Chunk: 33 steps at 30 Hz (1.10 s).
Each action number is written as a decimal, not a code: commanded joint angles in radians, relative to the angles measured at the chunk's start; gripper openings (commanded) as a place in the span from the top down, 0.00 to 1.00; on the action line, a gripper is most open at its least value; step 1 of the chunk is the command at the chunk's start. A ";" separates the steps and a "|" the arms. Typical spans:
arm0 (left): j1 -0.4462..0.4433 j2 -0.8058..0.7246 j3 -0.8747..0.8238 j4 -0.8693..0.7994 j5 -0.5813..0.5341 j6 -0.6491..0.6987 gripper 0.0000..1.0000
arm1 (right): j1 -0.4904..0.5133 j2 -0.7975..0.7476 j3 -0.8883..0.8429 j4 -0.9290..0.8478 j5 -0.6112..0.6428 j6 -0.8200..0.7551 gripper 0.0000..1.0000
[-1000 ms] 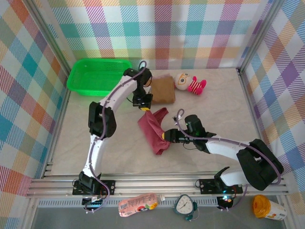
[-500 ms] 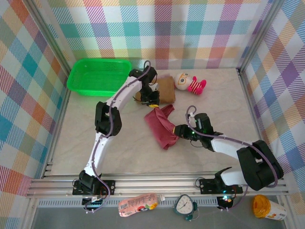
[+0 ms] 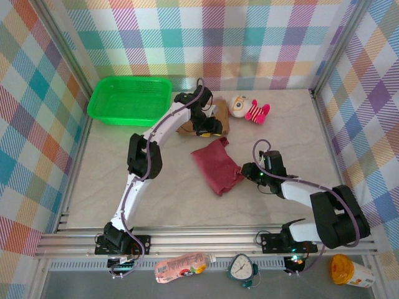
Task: Fold and stack the tank tops
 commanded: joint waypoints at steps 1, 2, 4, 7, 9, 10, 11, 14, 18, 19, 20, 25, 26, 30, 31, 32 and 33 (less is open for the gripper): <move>-0.006 -0.130 -0.116 -0.056 -0.074 0.078 0.46 | -0.015 -0.055 0.014 -0.073 0.029 -0.032 0.63; -0.005 -0.156 -0.172 -0.058 -0.094 0.095 0.46 | -0.015 -0.074 0.016 -0.075 0.005 -0.051 0.59; 0.000 -0.190 -0.272 -0.047 -0.123 0.116 0.46 | -0.012 -0.115 0.016 -0.103 -0.033 -0.067 0.49; 0.009 -0.220 -0.375 -0.028 -0.175 0.145 0.46 | 0.030 -0.210 0.007 -0.172 -0.017 -0.065 0.43; 0.024 -0.231 -0.434 0.001 -0.171 0.153 0.45 | 0.080 -0.249 0.000 -0.212 0.019 -0.049 0.38; 0.032 -0.235 -0.460 0.026 -0.163 0.153 0.45 | 0.102 -0.246 0.000 -0.215 0.023 -0.041 0.35; 0.039 -0.234 -0.486 0.054 -0.152 0.153 0.46 | 0.126 -0.229 0.000 -0.204 0.025 -0.033 0.34; 0.051 -0.199 -0.497 0.072 -0.123 0.156 0.46 | 0.185 -0.146 0.018 -0.152 0.028 -0.023 0.33; 0.049 -0.175 -0.515 0.078 -0.074 0.150 0.47 | 0.200 -0.045 0.056 -0.179 0.061 0.002 0.34; 0.049 -0.176 -0.525 0.076 -0.063 0.146 0.48 | 0.199 -0.025 0.060 -0.166 0.061 0.003 0.35; 0.048 -0.181 -0.539 0.073 -0.051 0.139 0.49 | 0.200 -0.005 0.066 -0.156 0.064 -0.006 0.37; 0.032 -0.253 -0.657 0.076 0.004 0.093 0.53 | 0.186 0.060 0.136 -0.208 0.085 -0.097 0.52; 0.030 -0.277 -0.693 0.082 0.018 0.079 0.54 | 0.178 0.070 0.152 -0.232 0.082 -0.117 0.54; 0.007 -0.369 -0.818 0.114 0.049 0.003 0.55 | 0.136 0.093 0.192 -0.284 0.040 -0.187 0.57; -0.003 -0.395 -0.851 0.127 0.057 -0.026 0.55 | 0.128 0.108 0.211 -0.304 0.024 -0.219 0.56; -0.016 -0.418 -0.881 0.136 0.059 -0.053 0.55 | 0.122 0.126 0.232 -0.323 -0.002 -0.253 0.54; -0.028 -0.442 -0.909 0.149 0.054 -0.085 0.54 | 0.112 0.143 0.250 -0.335 -0.031 -0.278 0.53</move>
